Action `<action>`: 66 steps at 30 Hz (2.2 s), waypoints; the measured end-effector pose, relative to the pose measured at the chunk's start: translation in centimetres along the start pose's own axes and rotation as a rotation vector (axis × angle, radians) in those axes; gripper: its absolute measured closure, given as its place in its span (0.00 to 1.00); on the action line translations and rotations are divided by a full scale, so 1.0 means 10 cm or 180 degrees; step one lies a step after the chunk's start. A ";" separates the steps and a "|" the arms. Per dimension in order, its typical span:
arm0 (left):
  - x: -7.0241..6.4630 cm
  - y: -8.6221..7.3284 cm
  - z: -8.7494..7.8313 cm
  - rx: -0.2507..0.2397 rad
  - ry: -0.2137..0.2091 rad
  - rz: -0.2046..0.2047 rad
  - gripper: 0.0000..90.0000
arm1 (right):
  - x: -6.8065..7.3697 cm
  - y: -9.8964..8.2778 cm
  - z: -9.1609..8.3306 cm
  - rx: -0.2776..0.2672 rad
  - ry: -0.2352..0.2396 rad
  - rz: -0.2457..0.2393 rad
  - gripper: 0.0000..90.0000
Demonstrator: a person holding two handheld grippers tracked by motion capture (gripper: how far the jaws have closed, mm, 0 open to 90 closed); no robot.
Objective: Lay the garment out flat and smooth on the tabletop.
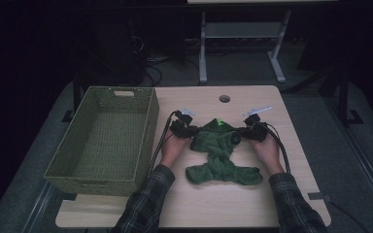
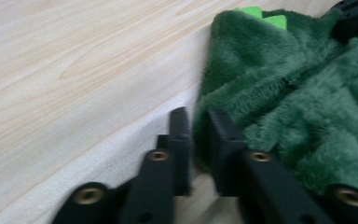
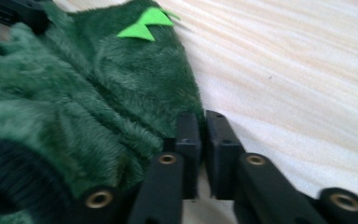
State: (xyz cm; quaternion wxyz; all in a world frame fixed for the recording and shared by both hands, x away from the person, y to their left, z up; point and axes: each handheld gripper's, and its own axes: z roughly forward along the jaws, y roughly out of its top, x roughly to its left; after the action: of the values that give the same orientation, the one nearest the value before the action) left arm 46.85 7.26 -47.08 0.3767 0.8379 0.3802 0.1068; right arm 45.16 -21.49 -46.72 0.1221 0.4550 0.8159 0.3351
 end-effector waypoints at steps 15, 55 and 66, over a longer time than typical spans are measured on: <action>-0.24 0.05 -0.65 -0.0221 -0.0113 0.0152 0.51 | 0.05 -0.04 -0.61 -0.0372 0.0100 0.0031 0.55; -1.05 -1.36 -1.25 0.0000 -0.0324 0.0754 0.14 | 1.34 -0.55 -0.84 -0.0421 0.0602 -0.0672 0.54; -1.01 -1.45 -1.24 0.0032 -0.0365 0.0855 0.14 | 1.69 -0.46 -0.71 -0.0399 0.0845 -0.0862 0.62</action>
State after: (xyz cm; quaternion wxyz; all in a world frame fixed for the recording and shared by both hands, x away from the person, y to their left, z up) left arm 26.07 12.95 -47.72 0.3759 0.8879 0.2429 0.1063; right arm 29.14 -12.27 -42.64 0.0854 0.2845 0.8562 0.4228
